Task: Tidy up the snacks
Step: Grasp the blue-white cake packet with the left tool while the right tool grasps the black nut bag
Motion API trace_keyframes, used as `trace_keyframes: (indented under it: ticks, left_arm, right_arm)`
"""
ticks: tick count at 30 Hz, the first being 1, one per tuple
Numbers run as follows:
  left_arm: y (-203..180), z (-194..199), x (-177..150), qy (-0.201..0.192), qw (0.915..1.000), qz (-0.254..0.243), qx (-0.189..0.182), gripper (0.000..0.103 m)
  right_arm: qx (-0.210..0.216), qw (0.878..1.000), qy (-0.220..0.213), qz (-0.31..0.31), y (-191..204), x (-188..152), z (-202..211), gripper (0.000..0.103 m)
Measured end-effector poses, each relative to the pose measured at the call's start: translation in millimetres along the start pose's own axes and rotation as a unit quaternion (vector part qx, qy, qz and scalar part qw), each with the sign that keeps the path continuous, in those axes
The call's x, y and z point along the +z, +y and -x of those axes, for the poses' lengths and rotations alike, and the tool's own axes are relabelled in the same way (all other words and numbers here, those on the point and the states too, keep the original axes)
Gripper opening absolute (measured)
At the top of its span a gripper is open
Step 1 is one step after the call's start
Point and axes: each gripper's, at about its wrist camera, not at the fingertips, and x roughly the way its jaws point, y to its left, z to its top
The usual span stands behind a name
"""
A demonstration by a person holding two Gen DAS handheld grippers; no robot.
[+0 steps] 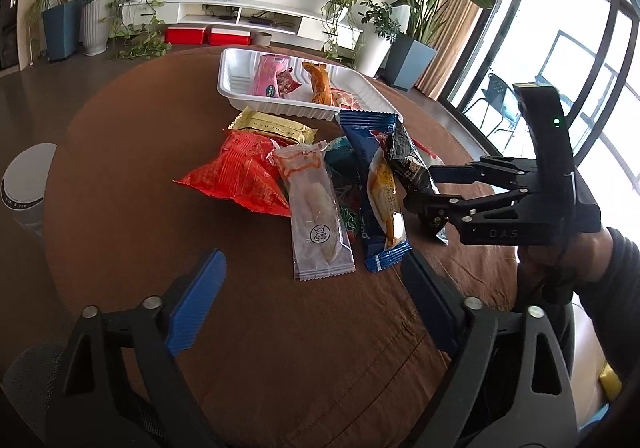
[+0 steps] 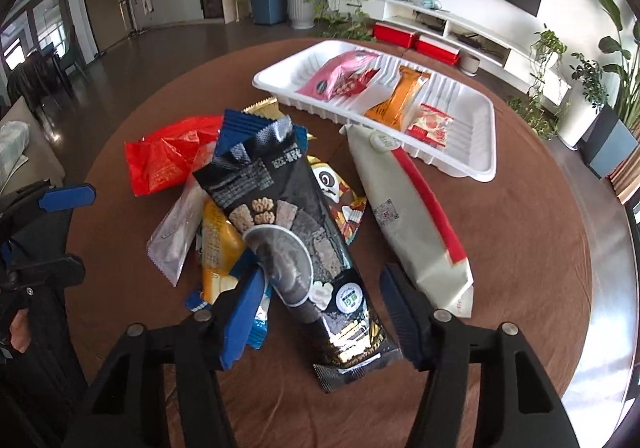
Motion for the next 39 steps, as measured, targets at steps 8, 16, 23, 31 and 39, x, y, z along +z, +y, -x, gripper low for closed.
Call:
trace_keyframes:
  ticks: [8,16,23,31,39]
  left_arm:
    - [-6,-16,7,0.023,0.9996,-0.008,-0.009,0.082]
    - [-21,-32,21,0.028,0.9992,-0.026,-0.014,0.080]
    - [-51,-56,39,0.033,0.9981,-0.050,-0.018,0.072]
    - [-66,-99,57,0.059,0.9974,-0.040,-0.005,0.059]
    - [-74,-127,60,0.082,0.9950,-0.054,0.018,0.033]
  right_arm:
    - [0.018,1.000,0.017,0.008,-3,4,-9,0.051]
    - [0.045,0.999,0.020,-0.018,-10,-2,-6,0.033]
    - [0.060,0.994,0.012,-0.085,-21,-18,6,0.030]
    - [0.057,0.985,0.002,-0.162,-31,-48,30,0.030]
    - [0.073,0.976,-0.016,-0.204,-38,-66,44,0.030]
